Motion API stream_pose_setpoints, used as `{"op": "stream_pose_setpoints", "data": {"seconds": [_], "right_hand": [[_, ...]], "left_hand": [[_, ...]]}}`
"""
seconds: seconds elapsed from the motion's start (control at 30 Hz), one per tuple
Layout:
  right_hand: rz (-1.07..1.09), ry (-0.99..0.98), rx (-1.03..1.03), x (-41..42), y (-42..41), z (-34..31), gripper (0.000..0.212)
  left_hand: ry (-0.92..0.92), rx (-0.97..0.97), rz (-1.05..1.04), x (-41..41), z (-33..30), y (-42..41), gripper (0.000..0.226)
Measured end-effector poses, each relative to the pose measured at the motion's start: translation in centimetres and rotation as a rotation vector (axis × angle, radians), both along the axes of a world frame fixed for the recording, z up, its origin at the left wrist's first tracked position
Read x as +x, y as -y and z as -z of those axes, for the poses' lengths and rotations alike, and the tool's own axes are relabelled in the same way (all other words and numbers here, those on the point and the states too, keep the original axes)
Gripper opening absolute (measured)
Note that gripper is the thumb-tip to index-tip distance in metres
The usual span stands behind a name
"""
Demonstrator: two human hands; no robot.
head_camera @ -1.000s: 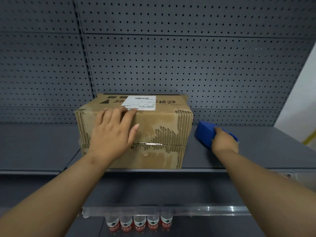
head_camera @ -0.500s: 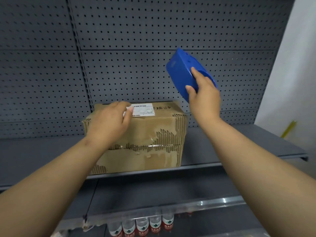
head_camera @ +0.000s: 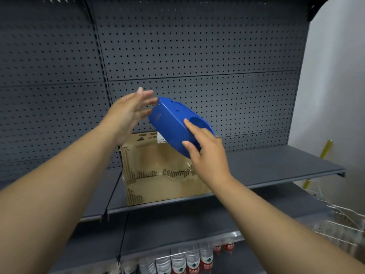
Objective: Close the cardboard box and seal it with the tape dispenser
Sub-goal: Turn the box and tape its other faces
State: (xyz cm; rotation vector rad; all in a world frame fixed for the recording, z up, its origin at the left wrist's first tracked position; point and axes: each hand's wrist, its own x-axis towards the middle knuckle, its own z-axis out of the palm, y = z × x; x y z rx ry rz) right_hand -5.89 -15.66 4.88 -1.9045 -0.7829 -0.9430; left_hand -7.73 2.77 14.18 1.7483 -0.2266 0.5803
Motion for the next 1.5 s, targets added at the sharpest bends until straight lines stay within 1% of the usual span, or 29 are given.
{"op": "stream_pose_setpoints", "data": {"seconds": [0.1,0.23,0.33,0.43,0.57,0.63,0.73,0.83,0.93,1.1,1.2,1.3,1.4,1.5], "right_hand": [[-0.02,0.006,0.008,-1.0,0.0,0.4,0.047],[-0.057,0.031,-0.001,-2.4,0.6,0.5,0.048],[-0.074,0.048,-0.009,-3.4,1.4,0.3,0.048],[-0.076,0.055,-0.007,-4.3,2.6,0.1,0.048],[-0.078,0.049,-0.028,-5.9,5.1,-0.2,0.048],[-0.079,0.033,-0.027,-6.7,6.4,-0.2,0.048],[-0.094,-0.006,-0.026,-8.1,8.4,0.0,0.048],[-0.118,-0.034,-0.027,-9.3,10.2,0.5,0.048],[-0.134,-0.068,-0.007,-10.5,11.7,1.1,0.048],[-0.156,-0.123,0.038,-11.9,13.4,1.9,0.048],[-0.146,-0.159,0.041,-12.1,14.1,2.6,0.048],[-0.134,-0.189,0.032,-12.0,14.6,3.1,0.049],[-0.107,-0.196,0.026,-11.4,14.9,3.7,0.049],[-0.078,-0.285,0.057,-10.4,14.6,4.2,0.053]], "left_hand": [[-0.045,0.048,0.06,-0.7,-0.1,0.0,0.032],[-0.082,0.051,0.039,-1.6,-0.1,0.3,0.037],[-0.18,-0.032,0.046,-2.3,-0.3,0.6,0.038],[-0.305,-0.101,0.125,-3.1,-0.4,1.1,0.043],[-0.273,-0.11,0.133,-4.1,-0.7,2.8,0.024],[-0.272,-0.078,0.114,-4.8,-0.9,4.2,0.02],[-0.301,-0.041,0.112,-6.0,-0.9,6.2,0.019],[-0.292,-0.024,0.106,-7.1,-0.4,7.8,0.021],[-0.29,-0.034,0.103,-8.0,0.1,9.3,0.024],[-0.357,-0.089,0.138,-8.8,0.4,11.0,0.028],[-0.372,-0.052,0.158,-8.8,0.9,12.0,0.021],[-0.403,-0.005,0.114,-7.8,1.4,12.4,0.011],[-0.404,0.039,0.072,-6.2,2.0,12.6,0.009],[-0.351,0.085,0.051,-4.2,2.7,13.0,0.01]]}}
